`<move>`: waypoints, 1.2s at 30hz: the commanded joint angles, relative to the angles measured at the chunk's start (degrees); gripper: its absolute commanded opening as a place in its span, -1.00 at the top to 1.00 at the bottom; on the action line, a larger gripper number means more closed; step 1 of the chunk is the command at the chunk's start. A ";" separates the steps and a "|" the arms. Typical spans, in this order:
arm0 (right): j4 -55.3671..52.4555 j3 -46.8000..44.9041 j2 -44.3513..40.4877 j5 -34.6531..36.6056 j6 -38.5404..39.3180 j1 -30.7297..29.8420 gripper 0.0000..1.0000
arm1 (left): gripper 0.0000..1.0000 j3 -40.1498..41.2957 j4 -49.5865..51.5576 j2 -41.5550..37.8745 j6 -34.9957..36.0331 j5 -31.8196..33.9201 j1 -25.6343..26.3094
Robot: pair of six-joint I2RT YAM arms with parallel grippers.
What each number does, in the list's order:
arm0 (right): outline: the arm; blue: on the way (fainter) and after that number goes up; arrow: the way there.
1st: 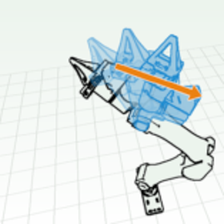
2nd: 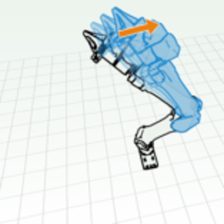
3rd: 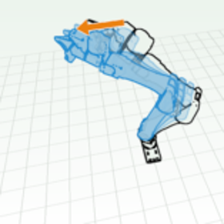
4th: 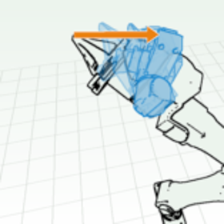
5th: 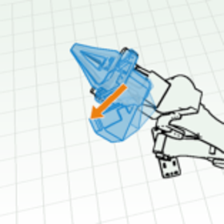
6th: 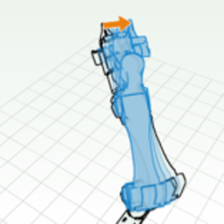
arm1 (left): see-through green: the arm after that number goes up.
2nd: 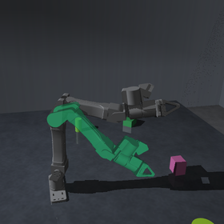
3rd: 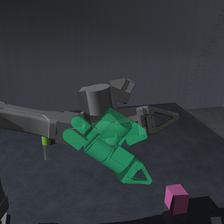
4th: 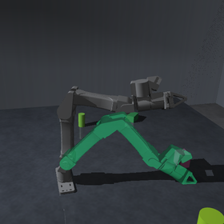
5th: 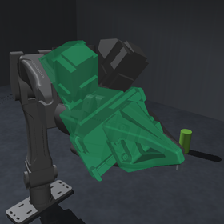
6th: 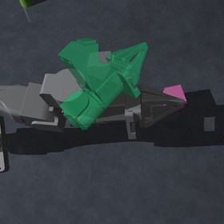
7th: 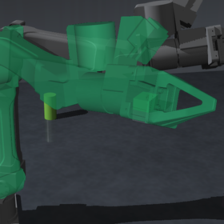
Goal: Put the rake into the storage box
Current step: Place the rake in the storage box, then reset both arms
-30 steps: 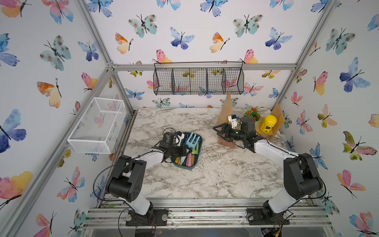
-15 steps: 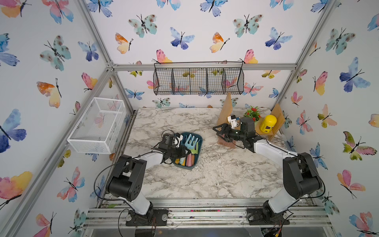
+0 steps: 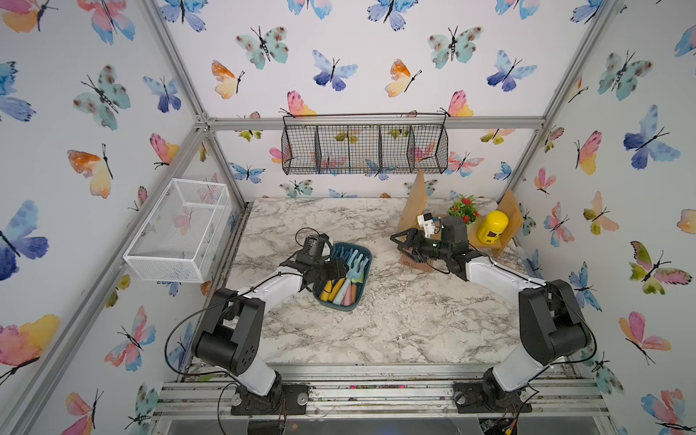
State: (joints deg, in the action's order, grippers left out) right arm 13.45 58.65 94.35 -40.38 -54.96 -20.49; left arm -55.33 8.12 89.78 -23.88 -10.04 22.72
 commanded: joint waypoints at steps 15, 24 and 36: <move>-23.57 -5.25 -15.98 67.54 27.76 1.77 -0.52 | -0.97 21.47 -17.50 -36.26 7.62 43.56 -6.78; 15.81 -37.39 -29.91 78.28 47.46 1.86 -0.61 | -0.97 27.01 -17.37 -33.01 8.94 55.27 -12.56; 48.35 -42.91 -10.88 71.06 58.52 1.95 -0.67 | -0.97 31.95 -24.60 -36.49 7.63 51.86 -19.42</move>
State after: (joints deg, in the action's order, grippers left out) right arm 51.40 12.88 80.60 33.71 -2.79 -18.68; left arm -25.28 -11.70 56.16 -16.69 43.42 4.49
